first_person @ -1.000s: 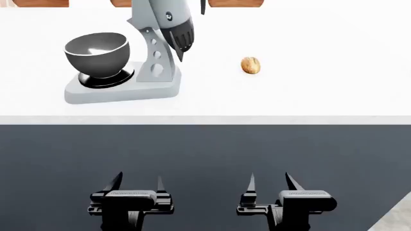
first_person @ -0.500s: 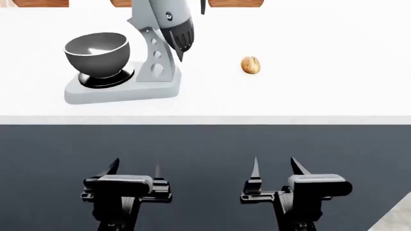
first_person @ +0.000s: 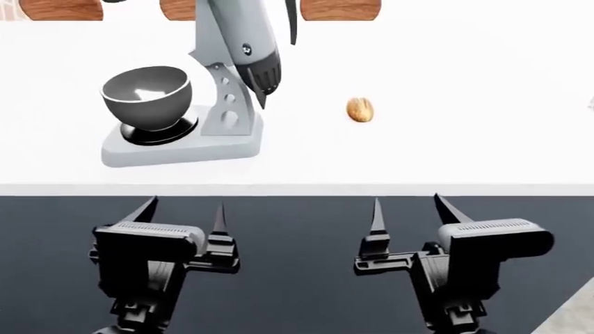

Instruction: Place the bread in the stand mixer bowl.

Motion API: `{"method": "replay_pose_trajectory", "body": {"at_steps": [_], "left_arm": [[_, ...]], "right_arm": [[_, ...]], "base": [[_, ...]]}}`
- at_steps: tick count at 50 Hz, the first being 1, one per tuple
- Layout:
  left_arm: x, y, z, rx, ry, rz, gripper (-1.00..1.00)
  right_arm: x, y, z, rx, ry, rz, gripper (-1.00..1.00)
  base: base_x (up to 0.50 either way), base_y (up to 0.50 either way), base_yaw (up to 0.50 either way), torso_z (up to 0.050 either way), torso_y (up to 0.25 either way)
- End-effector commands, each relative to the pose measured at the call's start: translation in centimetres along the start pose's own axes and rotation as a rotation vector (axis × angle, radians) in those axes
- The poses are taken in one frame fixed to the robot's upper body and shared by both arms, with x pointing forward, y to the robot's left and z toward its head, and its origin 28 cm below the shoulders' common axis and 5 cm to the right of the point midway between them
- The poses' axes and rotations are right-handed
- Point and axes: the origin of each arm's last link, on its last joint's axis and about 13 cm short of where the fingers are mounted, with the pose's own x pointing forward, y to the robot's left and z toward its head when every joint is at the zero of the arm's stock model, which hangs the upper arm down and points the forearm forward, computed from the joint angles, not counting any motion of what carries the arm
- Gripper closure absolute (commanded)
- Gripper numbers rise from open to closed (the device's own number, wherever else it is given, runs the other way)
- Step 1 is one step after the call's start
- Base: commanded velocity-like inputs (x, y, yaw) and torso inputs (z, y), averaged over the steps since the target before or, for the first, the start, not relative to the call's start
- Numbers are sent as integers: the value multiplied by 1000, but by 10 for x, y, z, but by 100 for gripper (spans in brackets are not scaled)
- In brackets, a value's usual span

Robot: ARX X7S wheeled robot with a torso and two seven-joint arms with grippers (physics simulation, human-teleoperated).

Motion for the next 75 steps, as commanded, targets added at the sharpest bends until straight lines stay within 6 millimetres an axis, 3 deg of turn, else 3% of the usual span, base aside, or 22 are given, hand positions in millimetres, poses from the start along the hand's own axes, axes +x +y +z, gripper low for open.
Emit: {"method": "replay_pose_trajectory", "body": {"at_steps": [1,16,29,38,63,75], "left_arm": [[-2,1,4,6,-3,-5,-100],[-2,2,2,-12,-11,0,-100],[-4,3,-1,-5,-10,9,-100],[-5,3,4,1,-20,7,-100],[-7,3,3,2,-24,9,-100],[-7,4,3,1,-24,11,-100]], "right_arm": [[-2,0,6,-3,-11,4,-100],[-1,1,-2,-18,19,-10,-100],[-1,4,-4,-11,20,6,-100],[-1,2,-1,-5,27,9,-100],[-1,2,-7,17,39,41,-100],[1,-3,-7,-39,69,-42,-100]], "base": [[0,0,0,50,2],[5,48,0,50,1],[85,496,0,0,0],[0,1,0,0,0],[461,0,0,0,0],[125,0,0,0,0]]}}
